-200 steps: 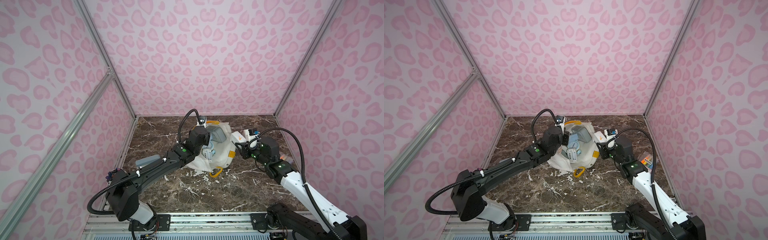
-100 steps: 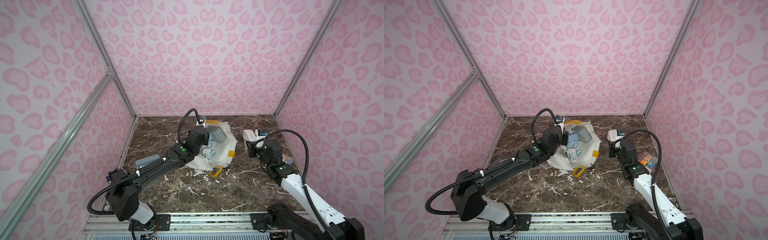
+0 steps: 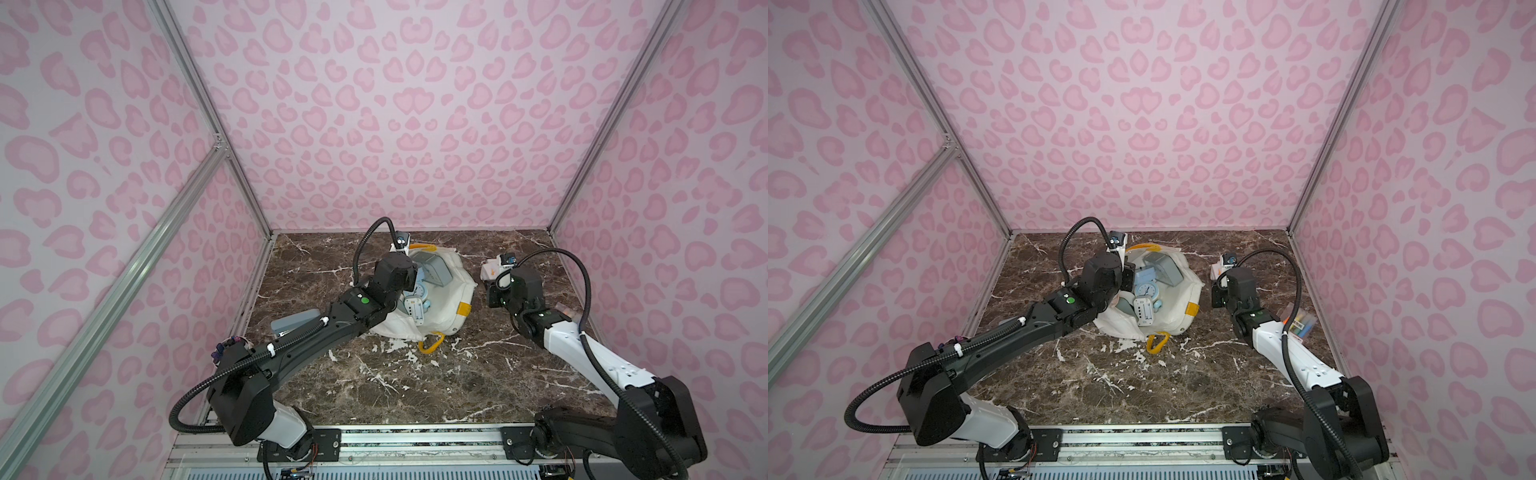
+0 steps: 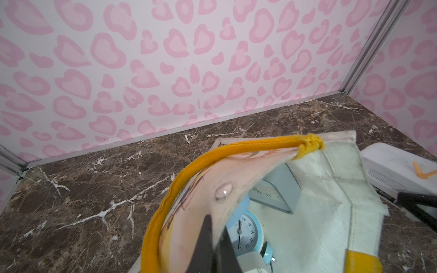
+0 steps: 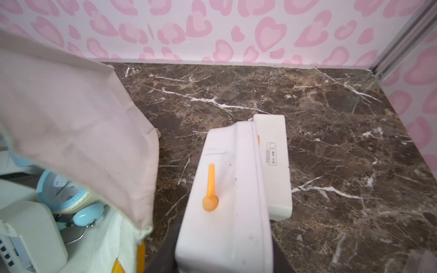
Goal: Take the alarm clock out of the canvas bag
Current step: Place the alarm at the center of the board.
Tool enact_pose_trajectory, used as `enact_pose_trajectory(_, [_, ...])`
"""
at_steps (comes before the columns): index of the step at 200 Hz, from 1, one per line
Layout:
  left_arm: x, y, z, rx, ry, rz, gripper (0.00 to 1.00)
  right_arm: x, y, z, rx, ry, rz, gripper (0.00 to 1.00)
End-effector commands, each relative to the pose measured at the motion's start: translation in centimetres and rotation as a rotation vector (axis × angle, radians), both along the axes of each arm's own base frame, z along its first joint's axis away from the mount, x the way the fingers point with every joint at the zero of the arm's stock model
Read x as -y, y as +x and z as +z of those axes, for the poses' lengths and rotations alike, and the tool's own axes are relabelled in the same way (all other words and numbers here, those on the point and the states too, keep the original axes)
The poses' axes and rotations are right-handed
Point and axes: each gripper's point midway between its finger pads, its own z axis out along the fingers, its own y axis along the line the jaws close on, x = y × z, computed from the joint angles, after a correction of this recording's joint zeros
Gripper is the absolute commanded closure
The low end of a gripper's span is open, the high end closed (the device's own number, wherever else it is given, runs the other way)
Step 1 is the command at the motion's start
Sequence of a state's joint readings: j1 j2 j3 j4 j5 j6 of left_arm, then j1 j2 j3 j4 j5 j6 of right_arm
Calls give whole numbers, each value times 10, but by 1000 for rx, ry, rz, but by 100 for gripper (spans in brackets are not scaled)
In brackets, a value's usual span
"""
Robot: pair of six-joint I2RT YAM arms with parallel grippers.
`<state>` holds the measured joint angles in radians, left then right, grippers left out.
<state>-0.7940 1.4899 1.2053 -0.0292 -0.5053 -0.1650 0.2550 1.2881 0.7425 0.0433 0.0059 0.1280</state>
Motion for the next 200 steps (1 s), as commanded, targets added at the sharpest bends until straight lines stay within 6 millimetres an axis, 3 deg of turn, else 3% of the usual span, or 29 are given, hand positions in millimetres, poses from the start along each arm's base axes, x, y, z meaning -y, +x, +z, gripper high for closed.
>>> enact_pose_trajectory(1, [-6, 1, 10, 34, -21, 29, 96, -5, 13, 1, 18, 11, 4, 84])
enact_pose_trajectory(128, [-15, -3, 9, 37, -10, 43, 97, -16, 55, -47, -127, -10, -14, 86])
enact_pose_trajectory(200, [-18, -4, 8, 39, -4, 53, 97, -4, 55, -65, -221, -77, -65, 87])
